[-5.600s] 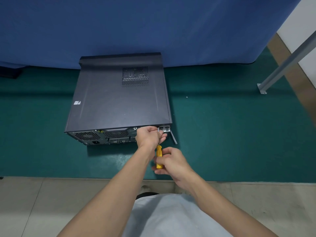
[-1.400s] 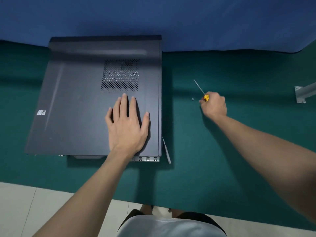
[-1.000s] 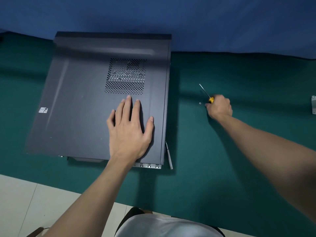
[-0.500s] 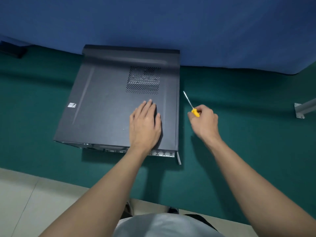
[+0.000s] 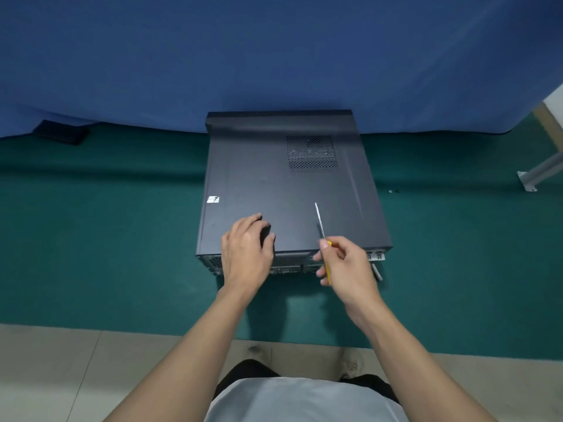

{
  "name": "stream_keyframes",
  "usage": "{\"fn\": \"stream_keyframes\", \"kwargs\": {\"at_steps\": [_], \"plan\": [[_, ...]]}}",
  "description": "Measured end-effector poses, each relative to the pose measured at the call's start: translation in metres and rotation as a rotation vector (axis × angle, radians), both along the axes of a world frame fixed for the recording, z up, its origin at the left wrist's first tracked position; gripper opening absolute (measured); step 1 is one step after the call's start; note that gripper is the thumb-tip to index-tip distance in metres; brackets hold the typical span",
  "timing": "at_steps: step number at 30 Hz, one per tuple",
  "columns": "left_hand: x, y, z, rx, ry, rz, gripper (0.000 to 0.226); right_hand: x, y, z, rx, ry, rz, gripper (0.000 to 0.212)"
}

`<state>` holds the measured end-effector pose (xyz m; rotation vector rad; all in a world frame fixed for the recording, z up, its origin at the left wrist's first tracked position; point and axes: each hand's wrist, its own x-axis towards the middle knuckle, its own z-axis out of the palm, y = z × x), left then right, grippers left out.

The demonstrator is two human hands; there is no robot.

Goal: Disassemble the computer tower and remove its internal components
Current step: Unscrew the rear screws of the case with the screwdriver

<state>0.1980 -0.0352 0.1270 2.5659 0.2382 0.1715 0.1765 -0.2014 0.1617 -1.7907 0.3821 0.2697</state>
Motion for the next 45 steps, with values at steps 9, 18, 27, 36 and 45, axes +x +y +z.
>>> {"fn": "stream_keyframes", "kwargs": {"at_steps": [9, 18, 27, 36, 45], "plan": [[-0.028, 0.028, 0.014, -0.003, 0.138, 0.295, 0.033, -0.067, 0.067, -0.013, 0.290, 0.225, -0.009, 0.017], [-0.029, 0.030, 0.012, -1.271, 0.552, 0.577, 0.039, -0.074, 0.092, -0.020, 0.392, 0.347, -0.001, 0.031], [-0.026, 0.032, 0.012, -1.567, 0.659, 0.511, 0.043, -0.073, 0.095, -0.030, 0.525, 0.423, -0.097, 0.029], [-0.028, 0.031, 0.007, -1.551, 0.615, 0.514, 0.041, -0.070, 0.093, -0.034, 0.603, 0.431, -0.102, 0.030], [-0.029, 0.029, 0.007, -1.515, 0.568, 0.539, 0.038, -0.069, 0.089, -0.039, 0.763, 0.479, -0.130, 0.030]]}}
